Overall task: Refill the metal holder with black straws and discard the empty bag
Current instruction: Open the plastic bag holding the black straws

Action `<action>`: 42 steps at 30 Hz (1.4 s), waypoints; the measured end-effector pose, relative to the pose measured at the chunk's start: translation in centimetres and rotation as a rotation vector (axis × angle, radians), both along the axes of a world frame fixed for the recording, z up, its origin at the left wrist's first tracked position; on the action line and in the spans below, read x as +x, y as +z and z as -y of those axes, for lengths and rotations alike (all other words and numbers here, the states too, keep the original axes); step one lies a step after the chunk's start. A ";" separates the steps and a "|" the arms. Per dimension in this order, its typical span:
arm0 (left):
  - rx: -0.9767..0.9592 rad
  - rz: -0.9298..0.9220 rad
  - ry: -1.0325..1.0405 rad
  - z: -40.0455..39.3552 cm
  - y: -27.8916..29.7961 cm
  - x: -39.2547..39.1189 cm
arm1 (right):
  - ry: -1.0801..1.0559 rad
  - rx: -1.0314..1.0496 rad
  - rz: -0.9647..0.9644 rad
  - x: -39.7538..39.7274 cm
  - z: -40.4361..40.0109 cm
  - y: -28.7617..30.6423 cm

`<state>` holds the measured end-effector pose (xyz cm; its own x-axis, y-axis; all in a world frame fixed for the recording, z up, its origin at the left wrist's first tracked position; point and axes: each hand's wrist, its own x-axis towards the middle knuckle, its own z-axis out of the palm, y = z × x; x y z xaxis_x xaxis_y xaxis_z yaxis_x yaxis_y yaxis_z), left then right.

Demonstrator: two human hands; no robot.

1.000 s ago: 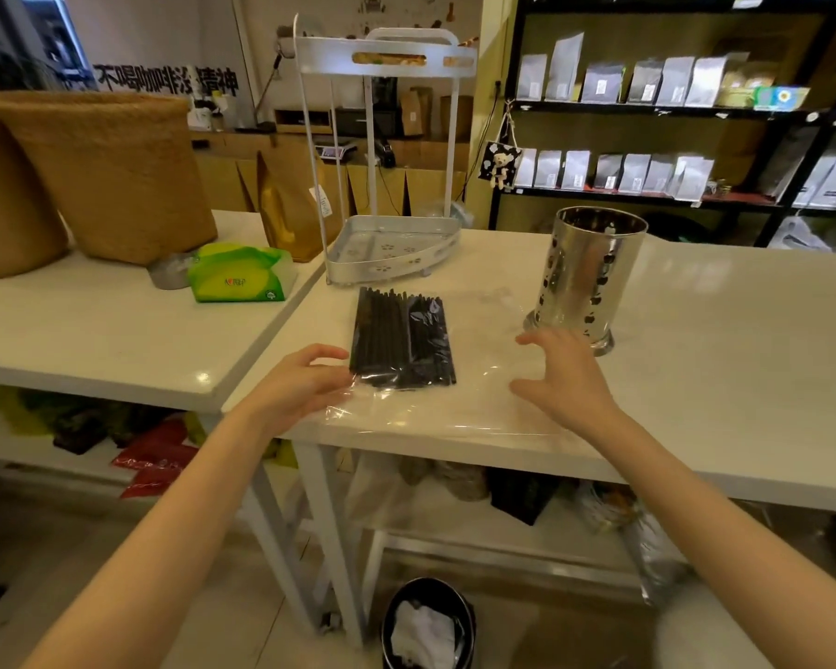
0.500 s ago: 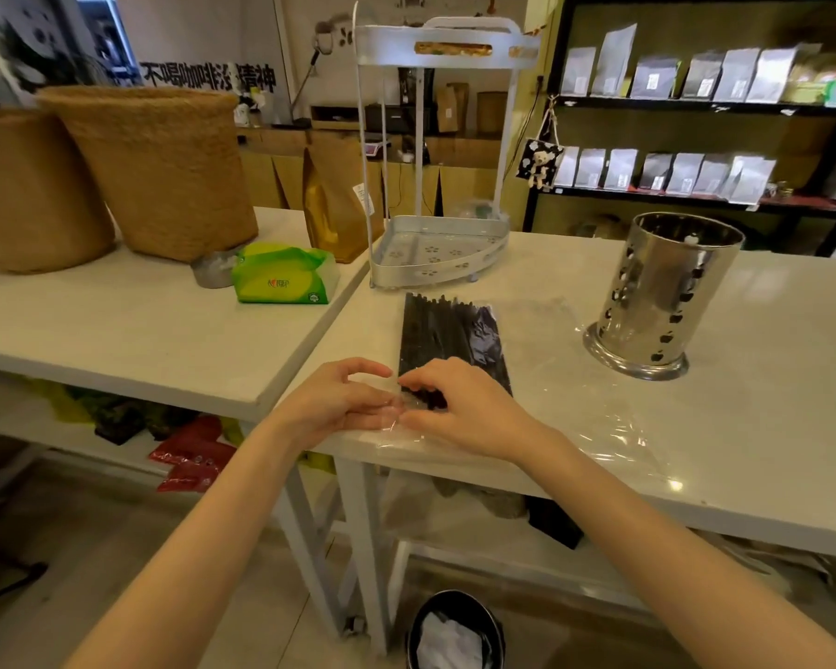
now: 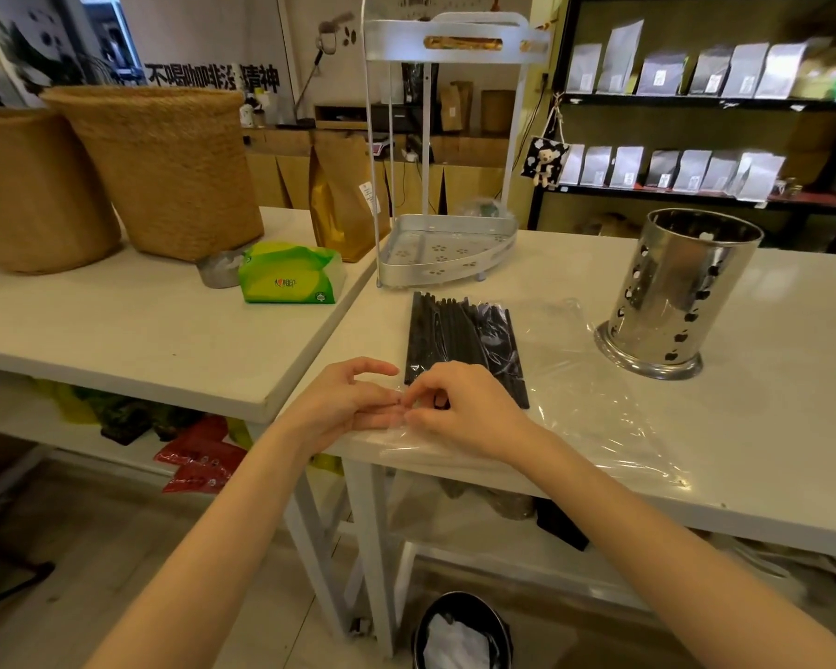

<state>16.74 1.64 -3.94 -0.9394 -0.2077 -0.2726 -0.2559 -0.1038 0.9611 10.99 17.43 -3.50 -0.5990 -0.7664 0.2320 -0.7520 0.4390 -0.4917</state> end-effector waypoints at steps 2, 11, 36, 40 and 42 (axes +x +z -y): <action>-0.023 0.005 0.010 0.0 -0.1 0.0 | -0.005 -0.014 0.020 -0.2 0.1 -0.1; -0.191 0.089 0.009 -0.6 0.3 -0.3 | 0.016 -0.200 0.225 -0.1 -1.8 2.5; -0.419 -0.051 -0.942 -3.7 3.0 -6.8 | -0.200 -0.118 0.346 -2.6 -10.0 5.0; -0.457 -0.124 -1.021 -4.3 3.0 -6.9 | -0.207 0.165 0.300 -2.6 -11.5 3.0; -0.443 -0.141 -1.051 -4.5 2.9 -7.2 | -0.218 0.211 0.252 -2.5 -11.7 2.4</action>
